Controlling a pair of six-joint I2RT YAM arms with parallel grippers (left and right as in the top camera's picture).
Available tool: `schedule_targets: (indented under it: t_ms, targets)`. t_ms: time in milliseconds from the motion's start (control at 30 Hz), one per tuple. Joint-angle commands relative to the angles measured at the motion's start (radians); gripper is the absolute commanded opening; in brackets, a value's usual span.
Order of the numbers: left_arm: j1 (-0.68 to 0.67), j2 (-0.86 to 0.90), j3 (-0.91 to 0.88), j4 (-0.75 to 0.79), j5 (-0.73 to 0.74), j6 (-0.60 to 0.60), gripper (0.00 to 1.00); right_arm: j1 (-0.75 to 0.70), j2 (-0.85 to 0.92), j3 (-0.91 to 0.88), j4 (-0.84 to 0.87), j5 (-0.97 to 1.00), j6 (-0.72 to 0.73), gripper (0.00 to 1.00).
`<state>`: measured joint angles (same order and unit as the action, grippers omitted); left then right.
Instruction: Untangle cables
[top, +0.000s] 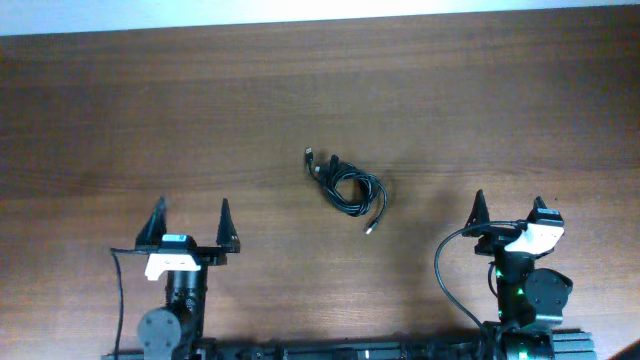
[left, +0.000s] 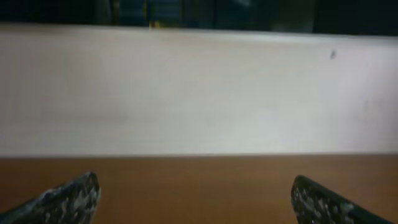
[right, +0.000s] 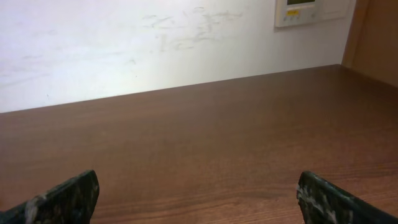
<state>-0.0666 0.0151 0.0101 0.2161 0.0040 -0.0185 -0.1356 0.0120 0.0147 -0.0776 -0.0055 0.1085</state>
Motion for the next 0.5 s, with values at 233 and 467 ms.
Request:
schedule_targets:
  t_ms: [233,467]
  targets:
    - [-0.003,0.134,0.282,-0.155,0.019,0.012,0.99,0.005,-0.009,-0.009,0.000,-0.002,0.000,0.99]
    - [-0.003,0.462,0.587,-0.397,0.112,0.012,0.99,0.005,-0.009,-0.009,0.000,-0.002,0.000,0.99]
